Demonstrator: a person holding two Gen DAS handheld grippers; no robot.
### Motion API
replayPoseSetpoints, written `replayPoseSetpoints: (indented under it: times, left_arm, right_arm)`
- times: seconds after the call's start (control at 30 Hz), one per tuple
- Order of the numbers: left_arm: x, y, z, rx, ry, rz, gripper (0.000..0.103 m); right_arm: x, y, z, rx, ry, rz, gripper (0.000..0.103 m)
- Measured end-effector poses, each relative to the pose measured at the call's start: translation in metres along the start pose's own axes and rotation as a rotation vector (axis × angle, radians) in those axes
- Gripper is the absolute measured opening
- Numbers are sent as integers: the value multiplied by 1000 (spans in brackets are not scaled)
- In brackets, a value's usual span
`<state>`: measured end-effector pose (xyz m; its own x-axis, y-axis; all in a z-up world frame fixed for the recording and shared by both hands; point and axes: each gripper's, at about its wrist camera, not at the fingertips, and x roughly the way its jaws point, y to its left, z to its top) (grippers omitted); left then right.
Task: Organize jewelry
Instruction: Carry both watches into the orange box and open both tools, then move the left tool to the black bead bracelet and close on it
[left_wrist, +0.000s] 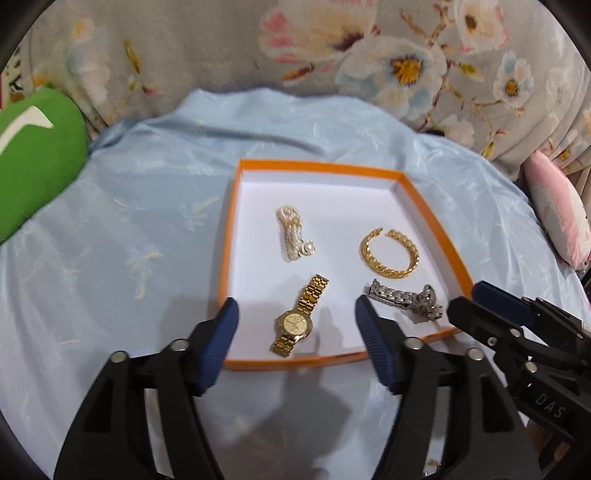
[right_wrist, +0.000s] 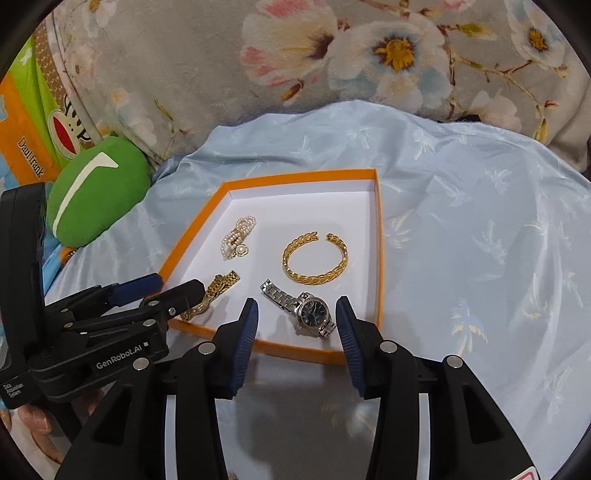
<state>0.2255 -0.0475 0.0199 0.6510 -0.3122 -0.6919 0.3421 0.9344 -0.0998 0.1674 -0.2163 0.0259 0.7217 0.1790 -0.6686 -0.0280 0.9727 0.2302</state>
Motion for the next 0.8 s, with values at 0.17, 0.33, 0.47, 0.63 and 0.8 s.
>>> replayPoseSetpoints:
  times: [0.17, 0.33, 0.47, 0.63, 0.8]
  left_arm:
    - [-43, 14, -19, -23, -49, 6, 66]
    - [-82, 38, -64, -94, -37, 15, 66]
    - [-100, 45, -103, -127, -3, 42, 66]
    - [-115, 35, -135, -123, 34, 15, 66]
    - [-115, 18, -152, -109, 92, -15, 66]
  right_arm:
    - [-38, 2, -34, -9, -10, 15, 44]
    - [-70, 11, -78, -21, -6, 22, 44]
    - [-83, 29, -107, -66, 22, 12, 44]
    - [-86, 43, -127, -83, 38, -2, 44]
    - [-89, 42, -135, -67, 42, -22, 44]
